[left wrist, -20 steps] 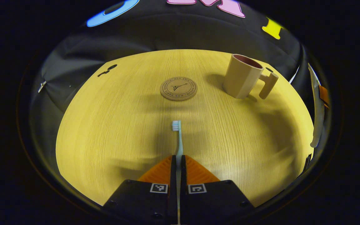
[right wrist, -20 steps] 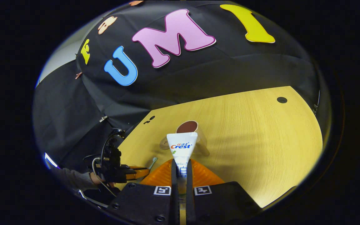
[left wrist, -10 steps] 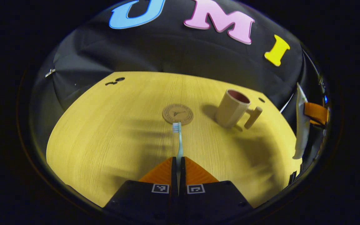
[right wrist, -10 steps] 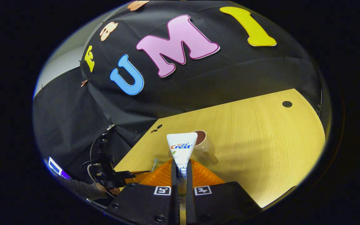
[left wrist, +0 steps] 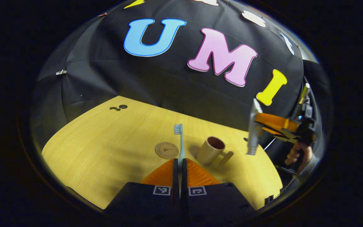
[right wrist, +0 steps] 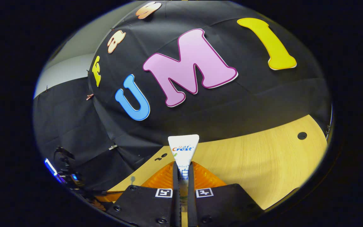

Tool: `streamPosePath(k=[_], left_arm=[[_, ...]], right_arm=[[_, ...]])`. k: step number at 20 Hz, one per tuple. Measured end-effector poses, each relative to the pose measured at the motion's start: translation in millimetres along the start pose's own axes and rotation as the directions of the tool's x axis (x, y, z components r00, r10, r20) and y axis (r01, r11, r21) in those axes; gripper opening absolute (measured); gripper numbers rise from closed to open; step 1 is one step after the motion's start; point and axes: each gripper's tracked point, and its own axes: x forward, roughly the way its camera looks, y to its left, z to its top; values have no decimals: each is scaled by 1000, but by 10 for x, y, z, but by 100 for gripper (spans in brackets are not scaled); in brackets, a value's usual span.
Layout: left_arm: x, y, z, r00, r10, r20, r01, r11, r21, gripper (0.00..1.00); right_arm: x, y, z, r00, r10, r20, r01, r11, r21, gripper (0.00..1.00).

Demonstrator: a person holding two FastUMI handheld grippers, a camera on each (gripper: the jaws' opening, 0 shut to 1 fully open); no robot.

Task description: Put the toothbrush and toothpaste on the desktop into the cup, then pick up the cup and place it on the coaster on the desktop.

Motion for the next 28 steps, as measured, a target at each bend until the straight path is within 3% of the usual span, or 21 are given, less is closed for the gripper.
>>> streamPosePath(k=[4,9,14,18,23,25,26,27,28], left_arm=[[-137,-201,122,998,-23,54,23,1000,-13,6],[-135,-349,157,996,-44,74,46,999,-25,6],[-33,-429,220,995,-57,87,60,998,-32,6],[124,-479,320,992,-66,106,71,996,-48,6],[442,-639,524,982,-97,160,107,993,-58,6],[589,-727,615,977,-111,184,128,988,-84,6],[670,-758,657,974,-113,197,133,987,-91,6],[748,-795,700,971,-115,211,137,986,-95,6],[817,-834,744,967,-117,226,142,985,-100,6]], right_arm=[[543,-75,39,999,6,32,-4,998,-61,12],[879,-369,-524,995,-45,-88,32,990,-139,12],[893,-529,-884,985,-87,-148,57,979,-196,12],[827,-519,-970,985,-79,-154,53,985,-166,12],[653,-541,-1269,965,-78,-251,44,990,-137,21],[572,-505,-1234,969,-59,-241,36,994,-101,27],[569,-523,-1170,970,-65,-234,48,996,-81,20],[542,-529,-1094,973,-63,-221,53,997,-50,42],[514,-512,-1019,977,-57,-205,56,998,-9,45]])
